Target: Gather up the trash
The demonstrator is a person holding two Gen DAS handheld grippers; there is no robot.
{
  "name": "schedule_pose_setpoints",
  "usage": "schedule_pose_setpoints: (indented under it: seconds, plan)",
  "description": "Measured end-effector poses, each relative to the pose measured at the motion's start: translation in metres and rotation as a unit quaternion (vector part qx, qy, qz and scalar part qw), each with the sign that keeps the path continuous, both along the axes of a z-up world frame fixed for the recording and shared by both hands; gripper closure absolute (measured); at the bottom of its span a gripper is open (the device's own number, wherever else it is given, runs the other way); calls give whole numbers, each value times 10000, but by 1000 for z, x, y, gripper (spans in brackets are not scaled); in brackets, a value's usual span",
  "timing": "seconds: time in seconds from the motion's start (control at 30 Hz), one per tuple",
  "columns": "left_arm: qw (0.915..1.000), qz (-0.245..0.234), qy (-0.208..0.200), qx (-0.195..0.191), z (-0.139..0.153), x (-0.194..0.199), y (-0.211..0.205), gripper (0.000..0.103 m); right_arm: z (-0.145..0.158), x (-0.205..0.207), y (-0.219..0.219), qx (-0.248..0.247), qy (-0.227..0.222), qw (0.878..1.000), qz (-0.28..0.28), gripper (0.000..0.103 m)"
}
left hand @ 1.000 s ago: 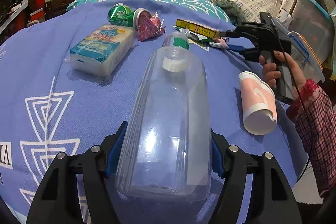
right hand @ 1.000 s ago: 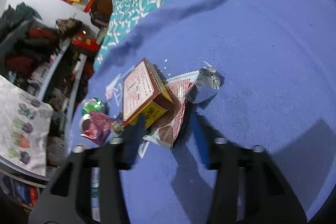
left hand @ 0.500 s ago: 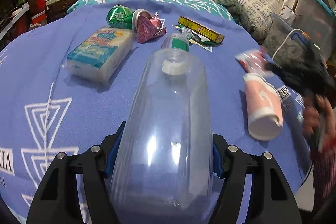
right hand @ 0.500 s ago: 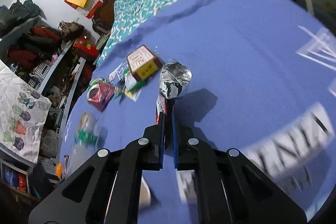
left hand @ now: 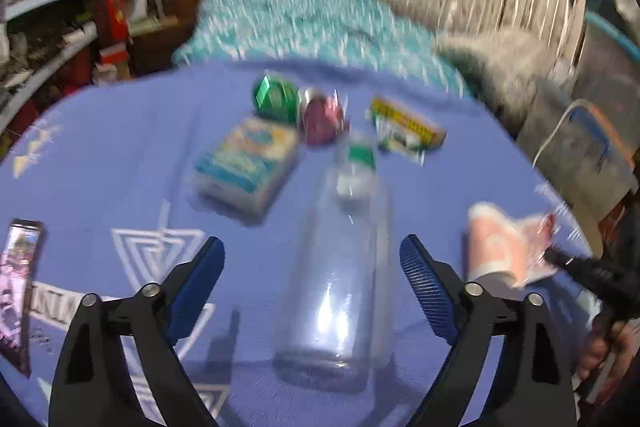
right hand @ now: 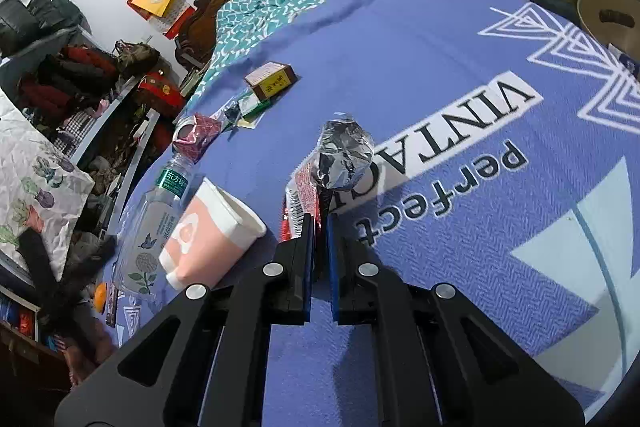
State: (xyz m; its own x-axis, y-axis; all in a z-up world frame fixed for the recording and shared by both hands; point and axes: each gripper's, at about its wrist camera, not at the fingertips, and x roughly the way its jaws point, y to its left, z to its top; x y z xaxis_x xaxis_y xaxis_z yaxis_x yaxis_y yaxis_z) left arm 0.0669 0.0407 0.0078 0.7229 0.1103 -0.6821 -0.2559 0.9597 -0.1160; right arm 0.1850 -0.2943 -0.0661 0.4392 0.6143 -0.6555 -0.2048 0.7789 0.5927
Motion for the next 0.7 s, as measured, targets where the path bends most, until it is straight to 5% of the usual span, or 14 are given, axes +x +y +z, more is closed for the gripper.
schedule_pose_setpoints:
  seconds: [0.23, 0.37, 0.53, 0.7]
  plan:
    - [9954, -922, -212, 144, 26, 10, -57, 14, -4, -5, -4, 90, -13, 9999, -43, 94]
    - [9873, -1562, 287, 60, 4, 42, -100, 14, -9, -4, -11, 313, 157, 9994, -21, 91]
    - [9805, -1698, 989, -62, -35, 77, -123, 13, -15, -2, -14, 537, 425, 9976, 95, 91]
    - [9794, -1693, 1096, -64, -48, 85, -129, 9, -17, -4, -14, 585, 457, 9971, 148, 91]
